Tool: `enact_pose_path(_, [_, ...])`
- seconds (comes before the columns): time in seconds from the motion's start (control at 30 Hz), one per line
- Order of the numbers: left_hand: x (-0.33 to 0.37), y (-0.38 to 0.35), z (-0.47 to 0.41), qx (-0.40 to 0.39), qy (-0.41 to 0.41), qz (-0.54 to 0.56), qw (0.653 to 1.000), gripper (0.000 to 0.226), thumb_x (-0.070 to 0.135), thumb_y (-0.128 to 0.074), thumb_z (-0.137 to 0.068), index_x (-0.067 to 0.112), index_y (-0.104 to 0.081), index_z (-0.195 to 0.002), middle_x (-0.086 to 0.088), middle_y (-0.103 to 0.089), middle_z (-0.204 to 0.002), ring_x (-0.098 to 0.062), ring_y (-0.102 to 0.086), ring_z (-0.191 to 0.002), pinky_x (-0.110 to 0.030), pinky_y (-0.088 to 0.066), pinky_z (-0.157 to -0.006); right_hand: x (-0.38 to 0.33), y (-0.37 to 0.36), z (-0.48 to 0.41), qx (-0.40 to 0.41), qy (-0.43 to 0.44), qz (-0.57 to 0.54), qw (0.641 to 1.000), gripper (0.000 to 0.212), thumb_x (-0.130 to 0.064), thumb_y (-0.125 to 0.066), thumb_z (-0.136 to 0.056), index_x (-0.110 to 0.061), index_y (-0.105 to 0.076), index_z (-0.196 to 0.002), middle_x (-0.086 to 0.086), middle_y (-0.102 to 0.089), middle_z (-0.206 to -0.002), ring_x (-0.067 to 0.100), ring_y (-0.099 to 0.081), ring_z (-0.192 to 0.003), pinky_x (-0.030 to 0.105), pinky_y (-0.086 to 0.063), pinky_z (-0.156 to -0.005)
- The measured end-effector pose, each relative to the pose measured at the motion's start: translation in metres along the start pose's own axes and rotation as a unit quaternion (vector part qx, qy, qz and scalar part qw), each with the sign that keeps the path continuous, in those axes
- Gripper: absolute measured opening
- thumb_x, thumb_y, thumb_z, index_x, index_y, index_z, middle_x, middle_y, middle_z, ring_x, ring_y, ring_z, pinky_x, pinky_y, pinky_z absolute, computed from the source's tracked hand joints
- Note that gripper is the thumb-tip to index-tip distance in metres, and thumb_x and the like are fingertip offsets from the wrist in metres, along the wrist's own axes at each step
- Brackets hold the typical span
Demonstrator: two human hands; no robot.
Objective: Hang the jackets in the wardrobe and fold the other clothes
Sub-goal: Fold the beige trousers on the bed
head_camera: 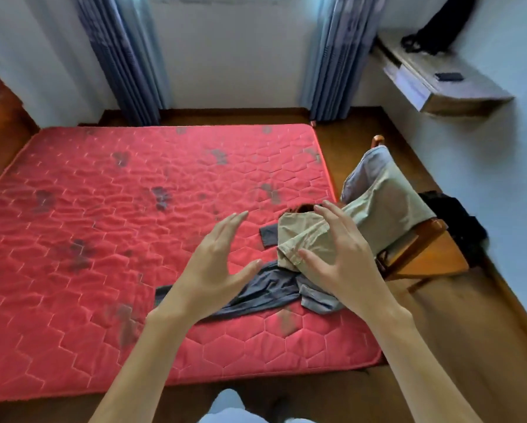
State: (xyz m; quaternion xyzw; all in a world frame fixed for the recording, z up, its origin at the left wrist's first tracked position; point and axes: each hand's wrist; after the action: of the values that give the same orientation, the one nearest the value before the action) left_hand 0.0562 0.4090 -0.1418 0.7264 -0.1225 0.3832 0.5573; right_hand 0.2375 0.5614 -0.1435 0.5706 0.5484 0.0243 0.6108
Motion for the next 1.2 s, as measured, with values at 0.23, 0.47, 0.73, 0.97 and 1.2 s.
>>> enact_pose_path(0.23, [0.021,-0.039,-0.091,-0.047,-0.049,0.032,0.997,0.082,0.038,-0.072,-0.088,0.029,-0.027,-0.157,0.015,-0.037,-0.154,-0.005,-0.038,-0.140,-0.027,-0.031,-0.116,0.053,0.034,-0.015,0.034,-0.089,0.003,0.995,0.070,-0.032,-0.073,-0.088,-0.023,-0.039,-0.148,-0.006,-0.035,-0.155,0.007,-0.029,-0.145,0.028,-0.028,-0.120])
enact_pose_path(0.47, [0.043,-0.086,-0.170,-0.133,-0.103,0.066,0.984,0.076,0.034,-0.072,-0.089,0.046,-0.027,-0.149,0.033,-0.035,-0.140,0.004,-0.040,-0.134,-0.019,-0.033,-0.110,0.093,0.068,-0.026,0.088,-0.194,0.015,0.977,0.069,-0.034,-0.071,-0.089,-0.030,-0.036,-0.149,-0.016,-0.028,-0.157,-0.003,-0.022,-0.144,0.005,-0.018,-0.109])
enact_pose_path(0.73, [0.071,-0.136,-0.225,-0.197,-0.122,0.067,0.971,0.074,0.048,-0.064,-0.084,0.036,-0.036,-0.151,0.017,-0.044,-0.151,-0.006,-0.046,-0.135,-0.033,-0.038,-0.112,0.141,0.082,-0.039,0.115,-0.267,-0.002,0.957,0.065,-0.036,-0.067,-0.091,-0.031,-0.036,-0.149,-0.016,-0.031,-0.155,-0.004,-0.025,-0.143,0.004,-0.020,-0.106])
enact_pose_path(0.97, [0.101,-0.201,-0.265,-0.233,-0.110,0.047,0.965,0.070,0.033,-0.068,-0.092,0.023,-0.036,-0.153,0.002,-0.046,-0.153,-0.018,-0.047,-0.138,-0.040,-0.039,-0.113,0.229,0.082,-0.055,0.120,-0.405,-0.099,0.901,0.055,-0.032,-0.064,-0.094,-0.021,-0.044,-0.144,-0.006,-0.050,-0.141,0.005,-0.047,-0.127,0.016,-0.039,-0.096])
enact_pose_path(1.2, [0.099,-0.234,-0.279,-0.232,-0.045,0.045,0.971,0.071,0.050,-0.053,-0.087,0.023,-0.039,-0.152,0.006,-0.044,-0.154,-0.013,-0.045,-0.139,-0.042,-0.043,-0.111,0.361,0.040,-0.093,0.101,-0.580,-0.351,0.728,0.101,-0.029,-0.076,-0.084,-0.012,-0.009,-0.157,0.007,-0.028,-0.159,0.026,-0.048,-0.134,0.045,-0.047,-0.106])
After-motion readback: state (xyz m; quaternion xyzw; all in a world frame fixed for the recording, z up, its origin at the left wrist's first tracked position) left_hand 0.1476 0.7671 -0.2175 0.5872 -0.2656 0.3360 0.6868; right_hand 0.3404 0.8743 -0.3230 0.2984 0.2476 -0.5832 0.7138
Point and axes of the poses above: each hand's wrist, its own z-axis away from the middle knuckle, its own y-axis out of the back of the hand, x = y × z
